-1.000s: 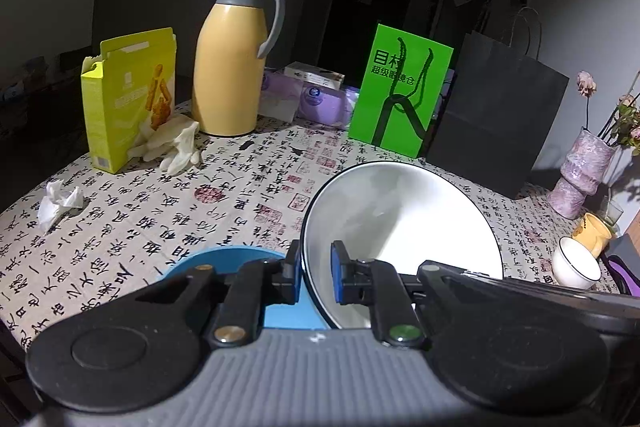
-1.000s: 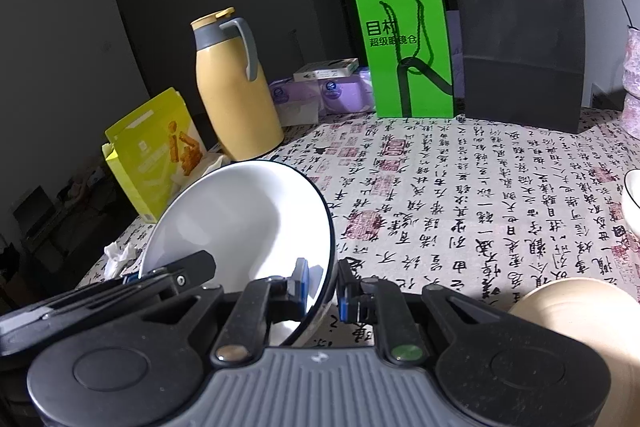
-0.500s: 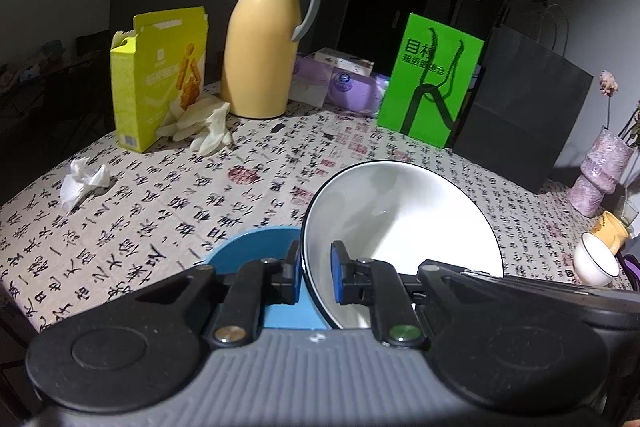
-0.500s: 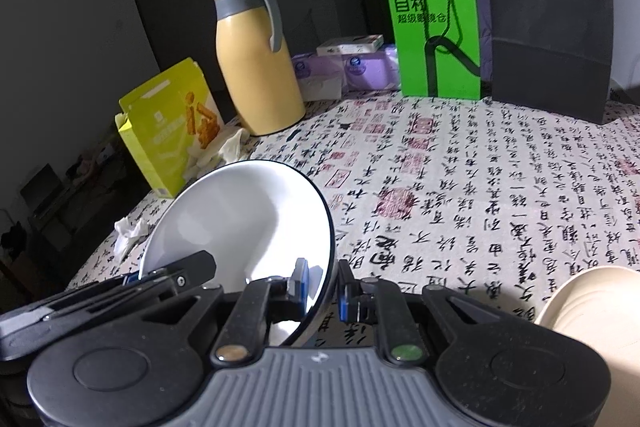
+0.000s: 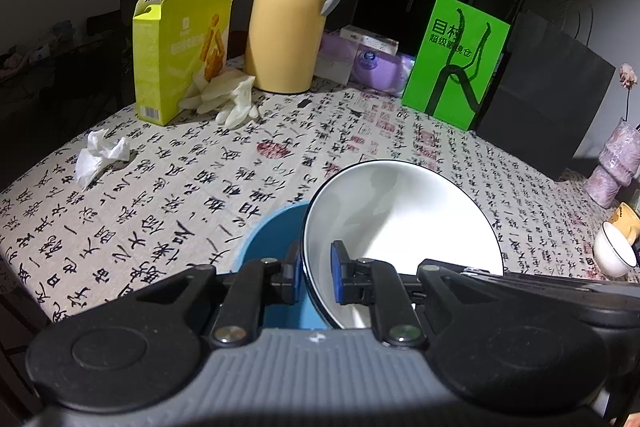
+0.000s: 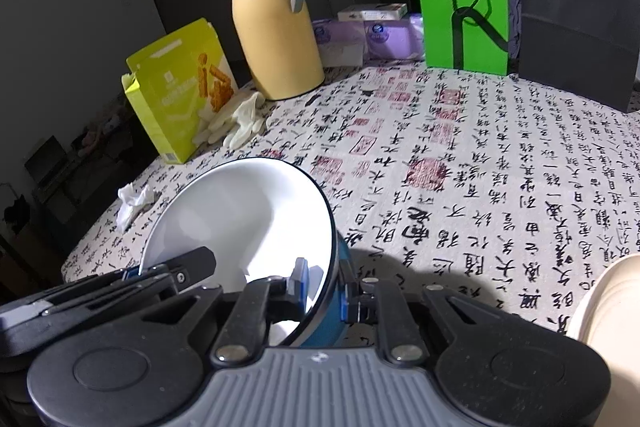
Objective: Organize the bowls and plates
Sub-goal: 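Lower the held white bowl into the blue bowl with both grippers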
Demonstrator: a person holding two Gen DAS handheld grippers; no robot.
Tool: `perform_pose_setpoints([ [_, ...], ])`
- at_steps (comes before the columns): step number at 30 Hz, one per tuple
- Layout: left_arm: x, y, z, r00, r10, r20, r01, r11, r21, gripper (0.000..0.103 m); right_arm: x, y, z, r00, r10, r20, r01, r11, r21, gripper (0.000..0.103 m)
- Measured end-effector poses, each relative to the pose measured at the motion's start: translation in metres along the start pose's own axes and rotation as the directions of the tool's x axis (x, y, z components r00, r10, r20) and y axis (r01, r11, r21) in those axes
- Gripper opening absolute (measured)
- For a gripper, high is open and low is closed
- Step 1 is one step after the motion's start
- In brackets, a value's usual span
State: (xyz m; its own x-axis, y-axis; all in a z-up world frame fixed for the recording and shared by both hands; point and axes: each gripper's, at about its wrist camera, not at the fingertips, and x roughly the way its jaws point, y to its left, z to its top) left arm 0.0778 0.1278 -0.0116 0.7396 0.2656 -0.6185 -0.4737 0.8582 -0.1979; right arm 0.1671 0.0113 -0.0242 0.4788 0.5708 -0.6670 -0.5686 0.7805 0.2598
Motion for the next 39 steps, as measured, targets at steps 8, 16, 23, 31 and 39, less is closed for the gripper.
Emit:
perform_pose_setpoints([
  [8,0.011,0.008,-0.004,0.999,0.013,-0.046,-0.013,1.000,0.002,0.014,0.014,0.005,-0.003,0.999,0.006,-0.042,-0.007,1.000,-0.019,0.015],
  [16,0.016,0.012,-0.003,0.997,0.024,-0.070,-0.022,0.999,0.024,0.014,0.024,0.009,-0.003,0.998,0.000,-0.068,-0.003,0.999,-0.051,0.015],
  [23,0.017,0.013,-0.001,0.995,0.025,-0.093,-0.021,0.999,0.045,0.014,0.028,0.009,0.000,0.994,0.015,-0.108,-0.020,0.999,-0.050,0.015],
  [31,0.018,0.016,0.002,0.993,0.014,-0.117,-0.008,0.999,0.047,0.014,0.029,0.007,0.003,0.990,0.027,-0.141,-0.031,0.999,-0.026,0.016],
  [39,0.018,0.017,0.004,0.992,0.017,-0.128,-0.011,0.999,0.048,0.014,0.030,0.003,0.006,0.983,0.043,-0.177,-0.039,0.999,0.022,0.016],
])
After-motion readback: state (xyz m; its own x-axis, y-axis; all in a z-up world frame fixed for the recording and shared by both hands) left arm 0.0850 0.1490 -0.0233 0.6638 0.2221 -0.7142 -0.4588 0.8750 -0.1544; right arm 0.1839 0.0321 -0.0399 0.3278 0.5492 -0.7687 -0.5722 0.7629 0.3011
